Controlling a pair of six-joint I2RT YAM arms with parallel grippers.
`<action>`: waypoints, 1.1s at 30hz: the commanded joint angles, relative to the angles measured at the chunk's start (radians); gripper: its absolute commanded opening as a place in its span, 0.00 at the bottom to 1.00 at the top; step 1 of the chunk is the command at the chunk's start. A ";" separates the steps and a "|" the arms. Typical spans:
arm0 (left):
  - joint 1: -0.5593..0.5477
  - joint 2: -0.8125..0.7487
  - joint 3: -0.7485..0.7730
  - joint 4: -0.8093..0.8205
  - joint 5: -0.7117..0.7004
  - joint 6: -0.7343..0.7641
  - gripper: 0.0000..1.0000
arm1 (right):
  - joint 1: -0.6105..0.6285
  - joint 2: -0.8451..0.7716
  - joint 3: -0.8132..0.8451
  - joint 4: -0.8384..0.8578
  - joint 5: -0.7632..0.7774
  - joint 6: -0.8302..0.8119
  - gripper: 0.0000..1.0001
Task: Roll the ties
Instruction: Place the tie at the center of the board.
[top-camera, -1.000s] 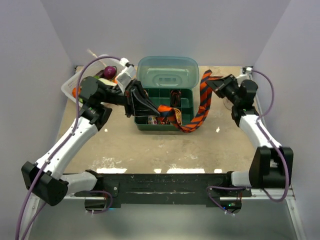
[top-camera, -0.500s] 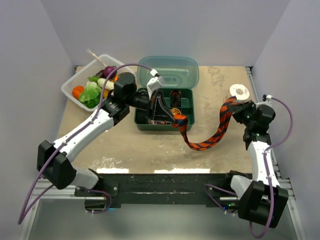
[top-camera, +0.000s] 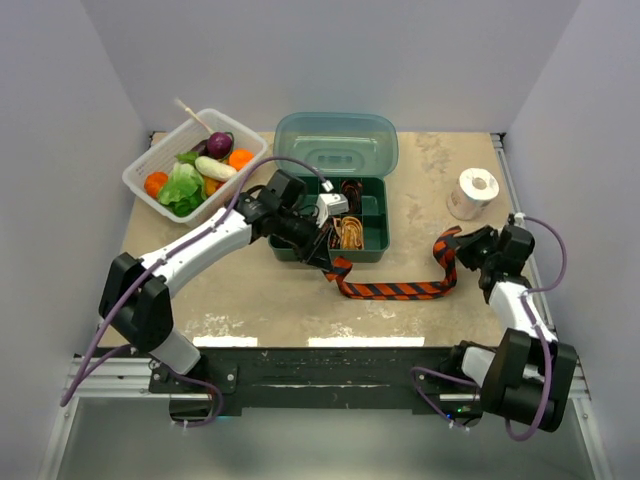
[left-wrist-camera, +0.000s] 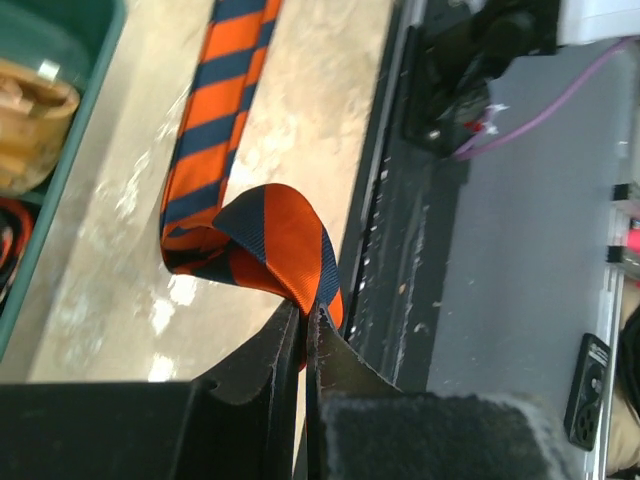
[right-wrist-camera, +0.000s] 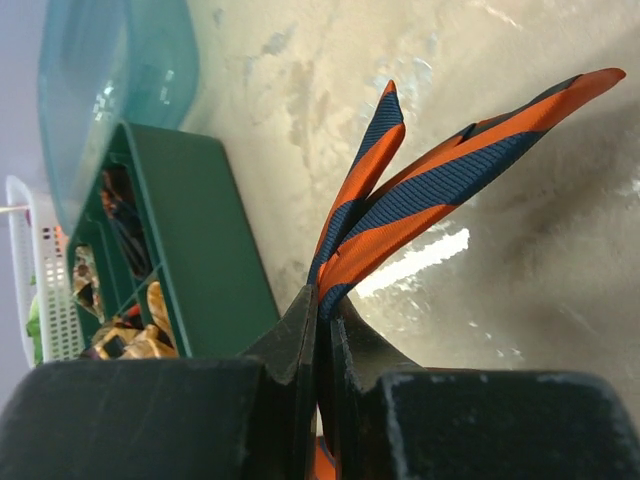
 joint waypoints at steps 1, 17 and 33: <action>-0.002 -0.051 0.024 -0.104 -0.200 -0.003 0.00 | -0.008 0.030 -0.002 0.000 0.055 -0.043 0.08; -0.001 -0.186 -0.101 -0.253 -0.373 -0.240 0.00 | -0.006 0.026 0.070 -0.175 0.308 -0.175 0.65; -0.001 -0.310 -0.138 -0.352 -0.469 -0.303 0.00 | -0.008 -0.029 0.125 -0.414 0.305 -0.212 0.99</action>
